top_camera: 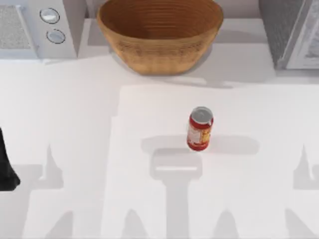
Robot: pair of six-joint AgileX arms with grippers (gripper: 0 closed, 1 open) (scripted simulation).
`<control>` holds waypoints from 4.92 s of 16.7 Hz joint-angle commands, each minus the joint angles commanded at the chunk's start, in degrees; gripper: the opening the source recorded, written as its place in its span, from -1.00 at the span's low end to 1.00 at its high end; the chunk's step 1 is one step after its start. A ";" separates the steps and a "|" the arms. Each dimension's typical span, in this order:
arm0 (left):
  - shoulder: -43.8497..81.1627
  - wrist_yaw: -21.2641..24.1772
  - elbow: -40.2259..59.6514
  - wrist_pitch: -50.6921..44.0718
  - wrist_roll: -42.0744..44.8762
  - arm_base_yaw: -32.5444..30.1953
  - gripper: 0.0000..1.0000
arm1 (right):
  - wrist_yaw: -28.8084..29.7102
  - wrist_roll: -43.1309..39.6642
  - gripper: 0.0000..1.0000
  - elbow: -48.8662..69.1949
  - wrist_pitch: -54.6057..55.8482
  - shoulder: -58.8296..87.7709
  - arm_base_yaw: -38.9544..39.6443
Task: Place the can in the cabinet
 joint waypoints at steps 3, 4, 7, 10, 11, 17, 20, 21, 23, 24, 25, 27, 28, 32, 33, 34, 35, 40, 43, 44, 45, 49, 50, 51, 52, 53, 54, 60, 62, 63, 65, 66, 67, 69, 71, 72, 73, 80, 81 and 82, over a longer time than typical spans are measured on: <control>0.00 0.00 0.00 0.00 0.00 0.00 1.00 | 0.18 0.06 1.00 0.36 0.51 0.17 0.21; 0.00 0.00 0.00 0.00 0.00 0.00 1.00 | 0.54 0.16 1.00 1.01 1.48 0.61 0.63; 0.00 0.00 0.00 0.00 0.00 0.00 1.00 | 2.88 0.45 1.00 3.80 6.71 4.80 3.21; 0.00 0.00 0.00 0.00 0.00 0.00 1.00 | 6.80 0.62 1.00 6.73 13.87 13.55 7.28; 0.00 0.00 0.00 0.00 0.00 0.00 1.00 | 8.42 0.66 1.00 7.73 16.62 17.38 8.92; 0.00 0.00 0.00 0.00 0.00 0.00 1.00 | 20.56 1.02 1.00 14.81 36.55 46.07 20.76; 0.00 0.00 0.00 0.00 0.00 0.00 1.00 | 27.67 1.15 1.00 19.02 48.07 62.70 27.53; 0.00 0.00 0.00 0.00 0.00 0.00 1.00 | 30.11 1.18 1.00 20.46 51.98 68.37 29.84; 0.00 0.00 0.00 0.00 0.00 0.00 1.00 | 34.97 1.22 1.00 23.32 59.80 79.79 34.43; 0.00 0.00 0.00 0.00 0.00 0.00 1.00 | 37.37 1.23 1.00 24.72 63.66 85.46 36.69; 0.00 0.00 0.00 0.00 0.00 0.00 1.00 | 39.73 1.23 1.00 26.11 67.46 91.06 38.92; 0.00 0.00 0.00 0.00 0.00 0.00 1.00 | 44.23 1.21 1.00 28.77 74.79 101.89 43.16; 0.00 0.00 0.00 0.00 0.00 0.00 1.00 | 46.36 1.20 1.00 30.03 78.29 107.05 45.16; 0.00 0.00 0.00 0.00 0.00 0.00 1.00 | 53.75 1.06 1.00 34.47 90.72 125.13 52.09; 0.00 0.00 0.00 0.00 0.00 0.00 1.00 | 55.27 1.01 1.00 35.39 93.32 128.84 53.51; 0.00 0.00 0.00 0.00 0.00 0.00 1.00 | 56.63 0.95 1.00 36.23 95.68 132.17 54.77; 0.00 0.00 0.00 0.00 0.00 0.00 1.00 | 57.78 0.89 1.00 36.94 97.70 134.95 55.84; 0.00 0.00 0.00 0.00 0.00 0.00 1.00 | 60.53 0.67 1.00 38.64 102.63 141.58 58.36; 0.00 0.00 0.00 0.00 0.00 0.00 1.00 | 60.53 0.67 1.00 38.64 102.63 141.58 58.36; 0.00 0.00 0.00 0.00 0.00 0.00 1.00 | 59.69 2.07 1.00 40.72 100.86 145.09 58.21; 0.00 0.00 0.00 0.00 0.00 0.00 1.00 | 59.68 2.05 1.00 40.87 100.93 144.96 58.11; 0.00 0.00 0.00 0.00 0.00 0.00 1.00 | 57.89 0.93 1.00 43.01 100.11 143.56 55.66; 0.00 0.00 0.00 0.00 0.00 0.00 1.00 | 57.03 0.72 1.00 43.56 99.48 143.33 54.81; 0.00 0.00 0.00 0.00 0.00 0.00 1.00 | 56.12 0.60 1.00 44.12 98.80 143.11 53.92; 0.00 0.00 0.00 0.00 0.00 0.00 1.00 | 55.20 0.54 1.00 44.67 98.09 142.91 53.01; 0.00 0.00 0.00 0.00 0.00 0.00 1.00 | 54.31 0.53 1.00 45.20 97.39 142.73 52.13; 0.00 0.00 0.00 0.00 0.00 0.00 1.00 | 53.49 0.54 1.00 45.68 96.75 142.57 51.31; 0.00 0.00 0.00 0.00 0.00 0.00 1.00 | 51.71 0.59 1.00 46.73 95.35 142.24 49.53; 0.00 0.00 0.00 0.00 0.00 0.00 1.00 | 51.71 0.59 0.85 46.73 95.35 142.24 49.53; 0.00 0.00 0.00 0.00 0.00 0.00 1.00 | 51.71 0.59 0.70 46.73 95.35 142.24 49.53; 0.00 0.00 0.00 0.00 0.00 0.00 1.00 | 51.71 0.59 0.40 46.73 95.35 142.24 49.53; 0.00 0.00 0.00 0.00 0.00 0.00 1.00 | 51.71 0.59 0.25 46.73 95.35 142.24 49.53; 0.00 0.00 0.00 0.00 0.00 0.00 1.00 | 51.71 0.59 0.10 46.73 95.35 142.24 49.53; 0.00 0.00 0.00 0.00 0.00 0.00 1.00 | 51.71 0.59 -0.21 46.73 95.35 142.24 49.53; 0.00 0.00 0.00 0.00 0.00 0.00 1.00 | 51.71 0.59 -0.51 46.73 95.35 142.24 49.53; 0.00 0.00 0.00 0.00 0.00 0.00 1.00 | 51.71 0.59 -0.66 46.73 95.35 142.24 49.53; 0.00 0.00 0.00 0.00 0.00 0.00 1.00 | 51.71 0.59 -0.81 46.73 95.35 142.24 49.53; 0.00 0.00 0.00 0.00 0.00 0.00 1.00 | 51.71 0.59 -1.00 46.73 95.35 142.24 49.53; 0.00 0.00 0.00 0.00 0.00 0.00 1.00 | 51.71 0.59 -1.00 46.73 95.35 142.24 49.53; 0.00 0.00 0.00 0.00 0.00 0.00 1.00 | 51.71 0.59 -1.00 46.73 95.35 142.24 49.53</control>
